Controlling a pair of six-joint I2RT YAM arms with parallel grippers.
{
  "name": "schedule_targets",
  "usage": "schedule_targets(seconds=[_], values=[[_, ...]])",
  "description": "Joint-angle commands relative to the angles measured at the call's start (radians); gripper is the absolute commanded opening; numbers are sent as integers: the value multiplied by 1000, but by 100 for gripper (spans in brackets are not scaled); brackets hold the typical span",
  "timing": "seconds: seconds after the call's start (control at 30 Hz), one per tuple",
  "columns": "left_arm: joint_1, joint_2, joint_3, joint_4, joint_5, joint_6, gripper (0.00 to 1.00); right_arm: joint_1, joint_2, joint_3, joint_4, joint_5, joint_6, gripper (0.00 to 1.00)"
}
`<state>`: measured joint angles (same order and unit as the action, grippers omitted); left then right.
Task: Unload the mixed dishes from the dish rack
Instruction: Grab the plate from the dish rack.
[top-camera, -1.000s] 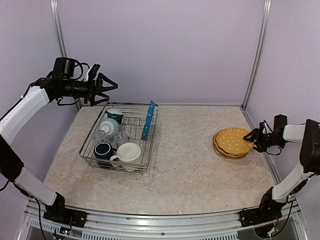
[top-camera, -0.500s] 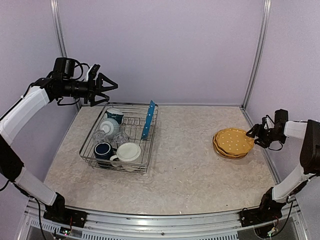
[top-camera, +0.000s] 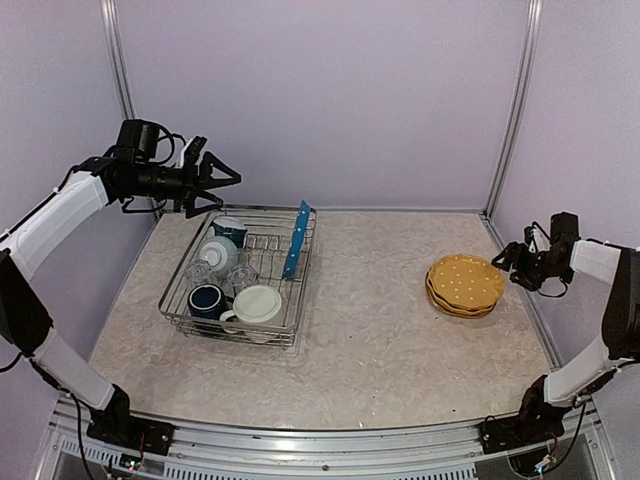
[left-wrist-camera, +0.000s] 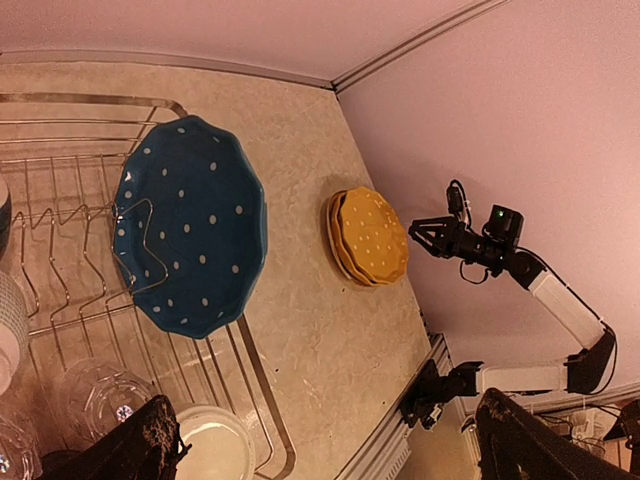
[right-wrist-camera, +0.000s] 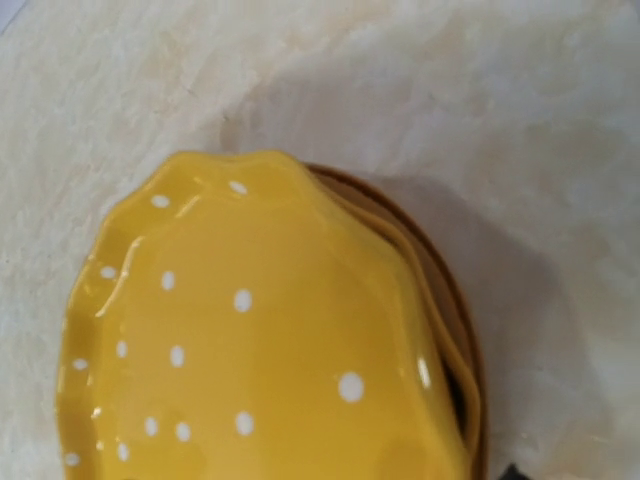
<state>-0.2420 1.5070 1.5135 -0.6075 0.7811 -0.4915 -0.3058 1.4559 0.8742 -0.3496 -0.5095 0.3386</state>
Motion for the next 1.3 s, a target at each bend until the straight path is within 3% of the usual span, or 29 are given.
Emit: schedule_targets(seconds=[0.0,0.23,0.63,0.9,1.0,1.13,1.27], values=[[-15,8,-4,-7,-10,6,99,10,-136,-11,-58,65,-35,78],[-59,34,0,-15,-21,8,99,22,-292,-73,-65,21,-17,89],[-190,137,88,-54,-116,-45,99,181,-399,-121,-38,38,67,91],[-310,244,171,-76,-377,-61,99,259,-376,-138,6,26,94,92],[-338,306,242,-120,-494,-45,92,271,-387,-136,8,34,96,92],[-375,402,361,-196,-653,-5,74,278,-396,-135,0,34,92,91],[-382,470,429,-204,-689,14,66,280,-390,-133,-6,36,86,91]])
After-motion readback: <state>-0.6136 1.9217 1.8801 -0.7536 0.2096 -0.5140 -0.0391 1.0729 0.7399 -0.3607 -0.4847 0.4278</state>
